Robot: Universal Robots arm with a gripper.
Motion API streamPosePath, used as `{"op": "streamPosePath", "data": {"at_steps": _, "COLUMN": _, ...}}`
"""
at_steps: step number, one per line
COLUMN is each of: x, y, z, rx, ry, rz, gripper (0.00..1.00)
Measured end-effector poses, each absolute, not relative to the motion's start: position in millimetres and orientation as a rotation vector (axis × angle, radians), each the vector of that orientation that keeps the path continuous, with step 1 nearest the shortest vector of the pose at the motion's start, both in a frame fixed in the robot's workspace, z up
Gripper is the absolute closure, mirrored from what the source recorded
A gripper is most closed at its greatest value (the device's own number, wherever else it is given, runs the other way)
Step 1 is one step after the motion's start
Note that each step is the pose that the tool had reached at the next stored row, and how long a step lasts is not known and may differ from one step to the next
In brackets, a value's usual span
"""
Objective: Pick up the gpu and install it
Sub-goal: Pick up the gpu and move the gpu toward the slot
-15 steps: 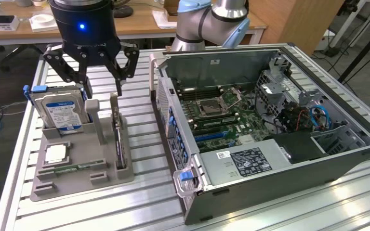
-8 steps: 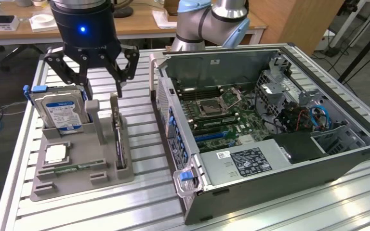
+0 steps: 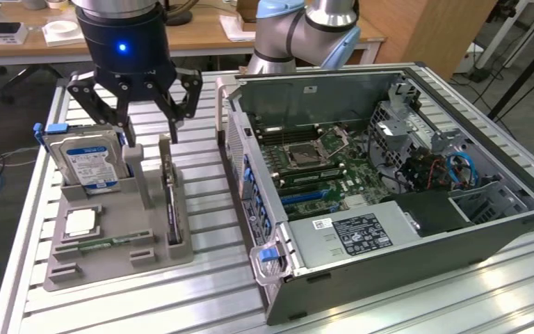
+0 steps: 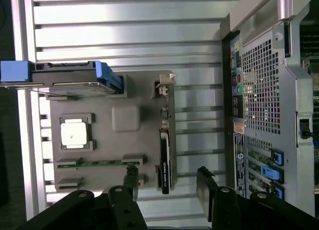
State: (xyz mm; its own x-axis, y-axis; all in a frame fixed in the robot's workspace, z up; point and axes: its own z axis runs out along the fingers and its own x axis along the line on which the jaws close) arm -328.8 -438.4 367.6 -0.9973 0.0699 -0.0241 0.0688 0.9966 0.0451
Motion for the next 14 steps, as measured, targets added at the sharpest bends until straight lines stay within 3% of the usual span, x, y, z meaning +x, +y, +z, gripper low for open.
{"op": "streamPosePath", "data": {"at_steps": 14, "x": -326.9, "y": -438.4, "z": 358.8, "rx": 0.108, "ry": 3.113, "rz": 0.069, "gripper": 0.41}}
